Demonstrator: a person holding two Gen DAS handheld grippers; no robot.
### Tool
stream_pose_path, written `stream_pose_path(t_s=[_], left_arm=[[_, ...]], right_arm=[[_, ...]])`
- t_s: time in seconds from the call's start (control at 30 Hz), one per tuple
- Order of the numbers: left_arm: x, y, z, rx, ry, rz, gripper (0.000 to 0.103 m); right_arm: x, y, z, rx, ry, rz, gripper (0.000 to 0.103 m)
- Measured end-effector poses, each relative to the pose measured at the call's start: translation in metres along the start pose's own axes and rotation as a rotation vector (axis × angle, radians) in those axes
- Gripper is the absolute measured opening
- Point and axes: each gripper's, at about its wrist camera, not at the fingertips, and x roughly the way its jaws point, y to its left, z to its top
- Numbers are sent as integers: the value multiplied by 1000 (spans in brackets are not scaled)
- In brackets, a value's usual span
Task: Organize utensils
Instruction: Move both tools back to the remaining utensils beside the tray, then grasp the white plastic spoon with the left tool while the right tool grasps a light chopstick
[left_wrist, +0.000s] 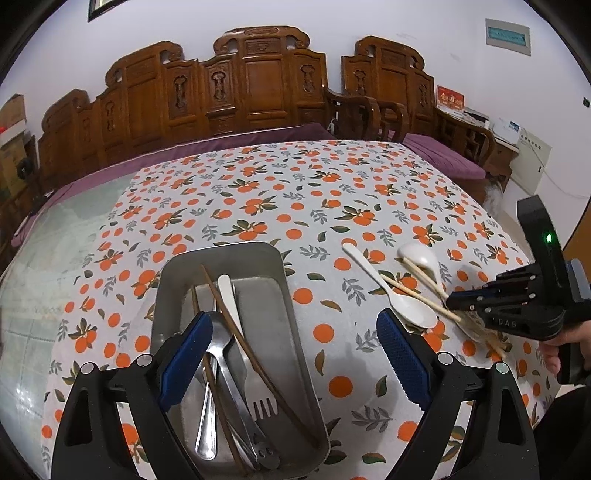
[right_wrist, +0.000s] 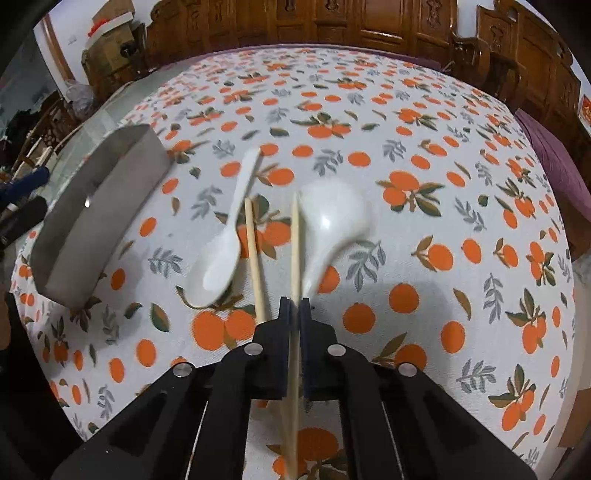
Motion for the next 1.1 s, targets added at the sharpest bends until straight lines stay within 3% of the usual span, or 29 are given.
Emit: stream_pose_path(t_s=[0.33,0.57,0.8,0.93,1.1], left_arm=[[7,-24,1,36,27,2,87],[28,-48,15,43,57,-13,87],[73,-77,27,41,114,-26,86],[102,-85,27,49,158,-11,67],[128,-85,26,21,218,-7,53]], right_arm=[[-30,-12,14,33,-131,29,6],[-34,-40,15,99,-162,17,6],[-27,-55,14,132,-153,-3,6],[-29,-56,15,134,-167,7,6],[-33,-56,18,132,-178,18,6]])
